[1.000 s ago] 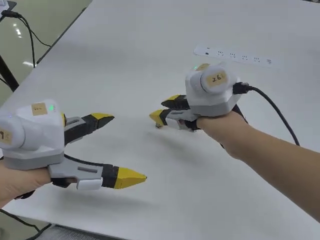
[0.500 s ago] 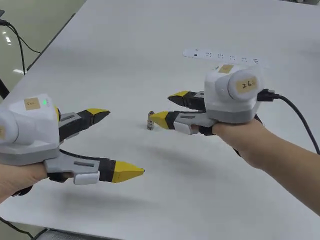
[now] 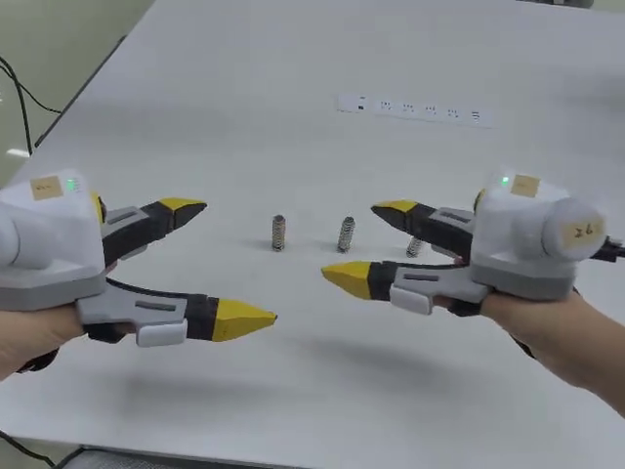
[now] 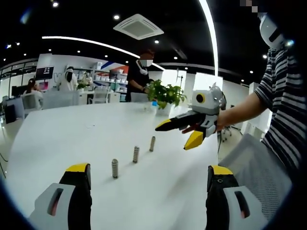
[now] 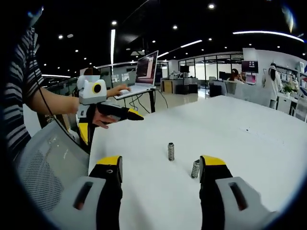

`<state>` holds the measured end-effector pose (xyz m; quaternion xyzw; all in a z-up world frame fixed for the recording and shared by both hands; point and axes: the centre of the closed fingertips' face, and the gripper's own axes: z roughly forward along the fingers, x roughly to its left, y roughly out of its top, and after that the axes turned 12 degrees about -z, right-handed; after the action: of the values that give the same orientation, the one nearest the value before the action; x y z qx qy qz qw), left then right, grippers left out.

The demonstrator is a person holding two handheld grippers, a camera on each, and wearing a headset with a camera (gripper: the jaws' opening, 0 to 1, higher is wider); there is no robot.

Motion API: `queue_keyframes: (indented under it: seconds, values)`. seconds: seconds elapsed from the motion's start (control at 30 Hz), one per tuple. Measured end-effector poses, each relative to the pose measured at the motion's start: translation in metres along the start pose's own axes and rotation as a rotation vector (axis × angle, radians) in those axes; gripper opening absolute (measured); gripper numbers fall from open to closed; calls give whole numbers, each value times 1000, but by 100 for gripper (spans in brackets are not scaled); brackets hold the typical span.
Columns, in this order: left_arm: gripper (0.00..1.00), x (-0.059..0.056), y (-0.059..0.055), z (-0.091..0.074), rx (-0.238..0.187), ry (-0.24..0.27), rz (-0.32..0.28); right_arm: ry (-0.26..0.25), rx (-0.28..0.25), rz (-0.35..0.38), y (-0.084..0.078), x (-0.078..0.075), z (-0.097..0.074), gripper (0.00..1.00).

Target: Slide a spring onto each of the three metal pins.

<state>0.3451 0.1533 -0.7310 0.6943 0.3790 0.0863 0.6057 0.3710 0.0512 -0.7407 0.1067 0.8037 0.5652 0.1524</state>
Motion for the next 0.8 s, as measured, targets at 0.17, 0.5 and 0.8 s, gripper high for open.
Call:
queue_keyframes:
  seconds: [0.17, 0.5, 0.8]
  values:
    - [98, -3, 1, -8, -10, -4, 5, -48, -24, 16, -11, 2, -32, 73]
    - [98, -14, -2, -21, -9, -7, 9, -151, -2, 48, -29, 6, -75, 87]
    - [98, -12, -4, -17, -23, 42, -4, -148, 16, 71, -45, 4, -83, 89]
